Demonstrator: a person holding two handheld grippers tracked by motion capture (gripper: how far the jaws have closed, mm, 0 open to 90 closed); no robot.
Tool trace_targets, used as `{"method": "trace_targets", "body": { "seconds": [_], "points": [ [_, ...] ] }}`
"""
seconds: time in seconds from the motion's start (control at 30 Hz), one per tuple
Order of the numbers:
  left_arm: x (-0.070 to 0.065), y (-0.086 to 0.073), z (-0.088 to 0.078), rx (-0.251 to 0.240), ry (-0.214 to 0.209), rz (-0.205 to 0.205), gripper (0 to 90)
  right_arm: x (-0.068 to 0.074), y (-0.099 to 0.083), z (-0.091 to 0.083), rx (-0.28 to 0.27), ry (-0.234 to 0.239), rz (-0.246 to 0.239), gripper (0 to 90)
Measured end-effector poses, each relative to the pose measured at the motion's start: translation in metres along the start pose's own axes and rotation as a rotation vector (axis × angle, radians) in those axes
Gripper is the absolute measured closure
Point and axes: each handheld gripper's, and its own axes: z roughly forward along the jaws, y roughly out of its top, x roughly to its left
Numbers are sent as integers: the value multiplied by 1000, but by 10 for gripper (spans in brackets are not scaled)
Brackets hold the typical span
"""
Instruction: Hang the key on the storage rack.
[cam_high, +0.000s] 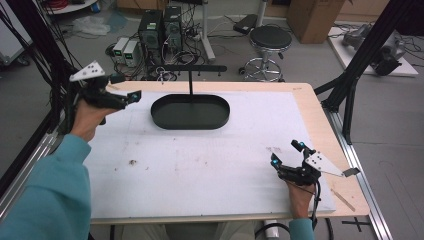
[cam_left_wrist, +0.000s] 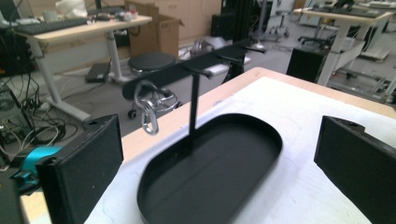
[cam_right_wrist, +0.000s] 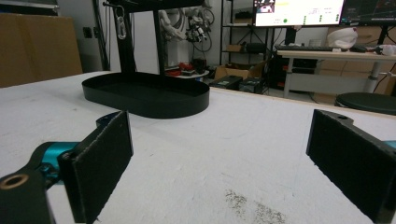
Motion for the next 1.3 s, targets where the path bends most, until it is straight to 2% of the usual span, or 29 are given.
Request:
{"method": "trace_targets", "body": {
  "seconds": [0.07,0.17,0.3,0.4,0.53,0.67,0.73,0.93,1.03,1.3],
  "points": [
    [-7,-14,-11,-32,-3,-6,17,0,0,0,0,3,2,66],
    [-18,-38,-31,-66,10,10,17,0,0,0,-2,4,0,66],
    [-29,-65,-49,-82,30,20,17,0,0,0,-3,4,-1,66],
    [-36,-85,-60,-100,39,-1,17,0,0,0,-3,2,-2,66],
    [-48,-113,-71,-159,68,-14,17,0,0,0,-1,0,-3,66],
    [-56,-142,-79,-158,81,-52,17,0,0,0,-4,0,-1,66],
    [-58,-149,-81,-149,90,-61,17,0,0,0,-6,-1,-11,66],
    [-69,-165,-86,-191,105,-14,17,0,0,0,-4,-1,-9,66],
    [-69,-172,-86,-174,119,-8,17,0,0,0,-6,-1,-8,66],
    [-71,-174,-86,-184,130,2,17,0,0,0,-4,-1,-10,66]
  ]
}}
